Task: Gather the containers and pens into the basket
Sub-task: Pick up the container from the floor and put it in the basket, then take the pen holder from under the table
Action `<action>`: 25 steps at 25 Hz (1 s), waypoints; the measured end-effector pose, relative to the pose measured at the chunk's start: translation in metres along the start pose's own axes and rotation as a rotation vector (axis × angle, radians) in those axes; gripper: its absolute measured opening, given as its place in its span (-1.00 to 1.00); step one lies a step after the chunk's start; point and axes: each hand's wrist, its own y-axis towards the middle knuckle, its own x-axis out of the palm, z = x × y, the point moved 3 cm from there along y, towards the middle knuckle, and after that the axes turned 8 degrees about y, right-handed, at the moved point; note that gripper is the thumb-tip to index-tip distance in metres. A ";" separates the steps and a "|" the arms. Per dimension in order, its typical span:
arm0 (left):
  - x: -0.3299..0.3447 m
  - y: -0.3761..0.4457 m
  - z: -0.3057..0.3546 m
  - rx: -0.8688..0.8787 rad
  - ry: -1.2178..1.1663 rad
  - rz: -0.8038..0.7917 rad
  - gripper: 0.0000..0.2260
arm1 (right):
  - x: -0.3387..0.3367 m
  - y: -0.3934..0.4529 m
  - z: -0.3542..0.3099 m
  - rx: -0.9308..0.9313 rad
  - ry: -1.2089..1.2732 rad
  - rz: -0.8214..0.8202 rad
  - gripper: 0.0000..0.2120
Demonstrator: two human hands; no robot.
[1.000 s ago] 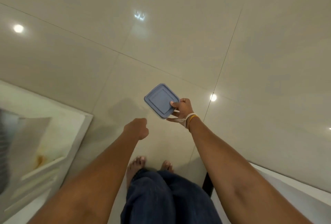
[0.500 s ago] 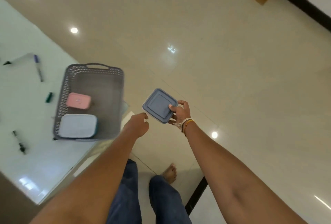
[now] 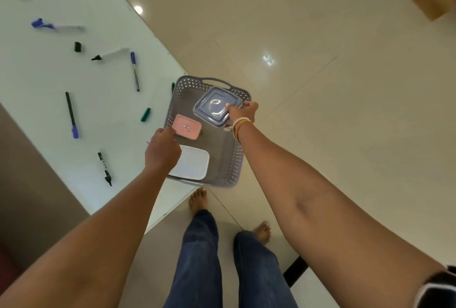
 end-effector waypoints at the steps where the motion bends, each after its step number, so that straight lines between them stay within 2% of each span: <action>1: 0.001 0.005 -0.008 -0.032 -0.013 -0.008 -0.73 | 0.013 0.006 -0.001 -0.013 -0.031 0.018 -0.58; 7: 0.023 0.030 -0.046 -0.166 -0.144 -0.146 -0.56 | 0.065 0.033 0.003 -0.021 -0.203 0.051 -0.63; 10: 0.030 0.040 -0.056 -0.178 -0.174 -0.202 -0.53 | 0.082 0.037 0.005 -0.008 -0.318 -0.003 -0.71; 14: 0.032 0.045 -0.057 -0.168 -0.254 -0.250 -0.58 | 0.098 0.040 0.006 0.091 -0.515 -0.128 -0.63; 15: 0.031 0.045 -0.058 -0.163 -0.260 -0.252 -0.60 | 0.096 0.036 0.004 0.101 -0.609 -0.142 -0.63; 17: 0.030 0.040 -0.059 -0.167 -0.237 -0.254 -0.62 | 0.085 0.025 -0.005 0.005 -0.753 -0.117 -0.61; 20: 0.018 0.025 -0.050 -0.203 -0.152 -0.259 -0.61 | 0.057 0.012 -0.016 -0.107 -0.805 -0.085 -0.59; 25: -0.019 0.010 -0.003 -0.156 -0.038 -0.186 -0.68 | 0.023 -0.009 -0.030 -0.123 -0.841 -0.270 -0.78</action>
